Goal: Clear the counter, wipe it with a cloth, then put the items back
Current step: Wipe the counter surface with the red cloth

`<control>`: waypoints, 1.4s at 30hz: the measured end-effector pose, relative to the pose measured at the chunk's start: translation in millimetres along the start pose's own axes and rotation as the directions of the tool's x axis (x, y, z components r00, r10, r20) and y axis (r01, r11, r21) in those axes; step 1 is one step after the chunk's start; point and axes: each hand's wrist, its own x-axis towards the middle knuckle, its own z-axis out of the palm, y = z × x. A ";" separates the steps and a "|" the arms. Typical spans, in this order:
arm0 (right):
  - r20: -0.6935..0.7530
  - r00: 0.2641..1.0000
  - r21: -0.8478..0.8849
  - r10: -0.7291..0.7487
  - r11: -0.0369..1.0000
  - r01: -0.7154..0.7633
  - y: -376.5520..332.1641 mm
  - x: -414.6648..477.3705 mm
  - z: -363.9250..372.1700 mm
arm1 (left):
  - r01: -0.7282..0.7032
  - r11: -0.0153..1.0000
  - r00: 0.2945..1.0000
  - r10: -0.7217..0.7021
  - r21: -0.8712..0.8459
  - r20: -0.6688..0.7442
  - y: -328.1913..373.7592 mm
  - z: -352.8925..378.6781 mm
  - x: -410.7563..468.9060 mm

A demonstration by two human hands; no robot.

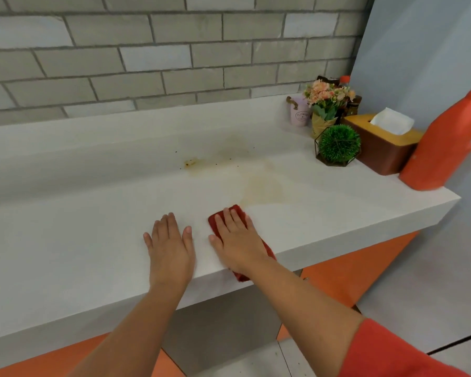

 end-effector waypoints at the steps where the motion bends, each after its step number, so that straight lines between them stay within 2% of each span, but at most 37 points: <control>1: 0.017 0.997 0.007 -0.077 0.997 0.076 4.1 -6.4 -0.2 | 0.011 1.000 1.000 -0.011 -0.019 -0.002 -0.8 -1.0 0.1; 3: 0.027 0.992 0.002 -0.125 0.992 0.125 24.5 -14.5 -3.5 | 0.031 0.998 0.999 -0.030 -0.052 0.009 -1.7 -2.2 0.1; 4: 0.014 0.996 -0.001 -0.084 0.996 0.084 36.7 -14.2 -5.1 | 0.034 0.997 0.999 -0.032 -0.067 0.020 -1.6 -2.1 0.2; 6: -0.018 0.994 -0.004 0.104 0.995 -0.104 55.8 -4.3 -8.9 | 0.042 0.992 0.998 -0.036 -0.121 0.054 -0.9 -1.6 0.6; 9: -0.056 0.921 -0.035 0.385 0.921 -0.388 45.4 20.8 -6.3 | 0.094 0.958 0.993 -0.069 -0.272 0.100 0.8 -3.9 0.2; 11: -0.042 0.897 -0.024 0.441 0.897 -0.442 20.5 37.3 -2.3 | 0.139 0.921 0.988 -0.104 -0.365 0.112 2.4 -6.0 -2.4; 14: -0.034 0.951 -0.019 0.308 0.951 -0.309 -16.2 58.5 1.5 | 0.144 0.857 0.990 -0.121 -0.495 0.077 2.0 -7.6 -5.0; 17: -0.002 0.998 -0.020 0.064 0.998 -0.064 -34.3 61.6 -0.4 | 0.096 0.821 0.993 -0.118 -0.562 -0.003 -1.5 -8.3 -6.6; 20: 0.013 0.974 0.000 -0.225 0.974 0.225 -32.0 31.4 2.5 | 0.040 0.800 0.990 -0.114 -0.599 -0.086 -5.2 -10.6 -7.4; 22: -0.003 0.955 0.037 -0.296 0.954 0.296 -16.3 10.2 3.0 | 0.018 0.789 0.987 -0.112 -0.614 -0.114 -5.9 -11.4 -7.1; 24: -0.027 0.972 0.048 -0.235 0.971 0.236 4.5 6.2 0.1 | -0.005 0.785 0.986 -0.100 -0.620 -0.135 -6.2 -10.1 -7.7; 26: -0.044 0.996 0.043 -0.076 0.996 0.078 18.2 18.8 -3.9 | -0.027 0.787 0.985 -0.083 -0.616 -0.149 -6.2 -8.5 -8.8; 28: -0.054 0.996 -0.001 0.070 0.998 -0.070 13.9 40.6 -4.6 | -0.041 0.792 0.986 -0.067 -0.609 -0.154 -6.7 -7.3 -9.3; 30: -0.062 0.987 -0.024 0.146 0.989 -0.147 -5.8 61.5 -1.0 | -0.056 0.788 0.986 -0.053 -0.613 -0.157 -6.5 -6.5 -9.1; 32: -0.054 0.993 -0.042 0.105 0.993 -0.108 -32.6 71.8 1.6 | -0.073 0.783 0.984 -0.046 -0.617 -0.175 -5.7 -7.1 -9.4; 35: -0.012 0.990 -0.112 -0.142 0.984 0.139 -62.5 52.4 1.9 | -0.041 0.765 0.984 -0.081 -0.643 -0.159 -5.0 -10.4 -9.2; 37: -0.001 0.959 -0.060 -0.285 0.957 0.284 -61.1 25.3 5.6 | 0.003 0.746 0.985 -0.117 -0.666 -0.127 -5.9 -11.9 -8.3; 38: -0.012 0.951 0.006 -0.308 0.951 0.308 -52.9 12.3 7.0 | 0.011 0.744 0.985 -0.124 -0.669 -0.122 -6.4 -12.2 -8.1; 40: -0.052 0.973 0.084 -0.225 0.970 0.229 -24.4 -2.3 4.4 | 0.004 0.741 0.985 -0.118 -0.671 -0.124 -7.7 -11.3 -7.8; 42: -0.084 0.996 0.065 0.005 0.998 0.001 14.5 -3.1 -1.6 | 0.001 0.731 0.987 -0.109 -0.683 -0.115 -9.0 -9.8 -8.8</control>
